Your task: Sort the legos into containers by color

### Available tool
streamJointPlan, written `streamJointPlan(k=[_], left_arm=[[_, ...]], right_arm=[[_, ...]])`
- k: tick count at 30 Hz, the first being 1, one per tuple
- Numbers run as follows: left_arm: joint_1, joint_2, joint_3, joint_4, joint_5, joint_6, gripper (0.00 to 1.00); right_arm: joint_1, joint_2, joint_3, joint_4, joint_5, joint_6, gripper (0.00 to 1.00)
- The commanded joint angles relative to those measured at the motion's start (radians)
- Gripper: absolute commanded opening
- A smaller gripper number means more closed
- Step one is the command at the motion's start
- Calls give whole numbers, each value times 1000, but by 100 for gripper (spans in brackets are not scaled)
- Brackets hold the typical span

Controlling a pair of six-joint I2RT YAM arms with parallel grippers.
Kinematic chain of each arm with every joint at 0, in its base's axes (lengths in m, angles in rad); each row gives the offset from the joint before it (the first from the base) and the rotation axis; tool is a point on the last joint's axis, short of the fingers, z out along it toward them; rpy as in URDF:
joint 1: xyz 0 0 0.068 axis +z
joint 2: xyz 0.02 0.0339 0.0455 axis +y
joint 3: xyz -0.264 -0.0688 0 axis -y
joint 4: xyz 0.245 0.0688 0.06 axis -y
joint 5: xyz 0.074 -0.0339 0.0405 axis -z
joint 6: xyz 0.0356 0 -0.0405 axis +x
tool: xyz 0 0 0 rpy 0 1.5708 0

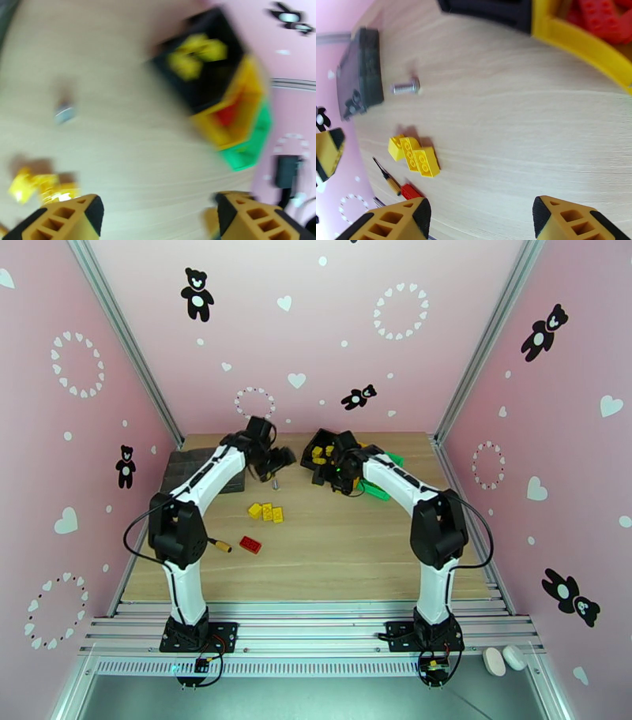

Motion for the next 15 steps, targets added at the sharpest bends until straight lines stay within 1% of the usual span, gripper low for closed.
streamJointPlan(k=[1, 3, 6, 10, 12, 15], left_arm=[[19, -76, -124, -61, -100, 72, 81], [26, -111, -196, -58, -116, 81, 81], [34, -159, -301, -49, -133, 84, 76], [45, -215, -427, -32, -158, 86, 75], [57, -228, -474, -15, -158, 88, 74], [74, -226, -511, -7, -171, 105, 69]], right_arm=[[36, 23, 36, -57, 38, -20, 73], [56, 28, 36, -60, 43, -17, 73], [84, 35, 33, -66, 48, -16, 72], [115, 39, 34, -68, 52, -13, 71], [129, 45, 36, -67, 51, -10, 70], [148, 53, 37, -66, 50, -4, 69]])
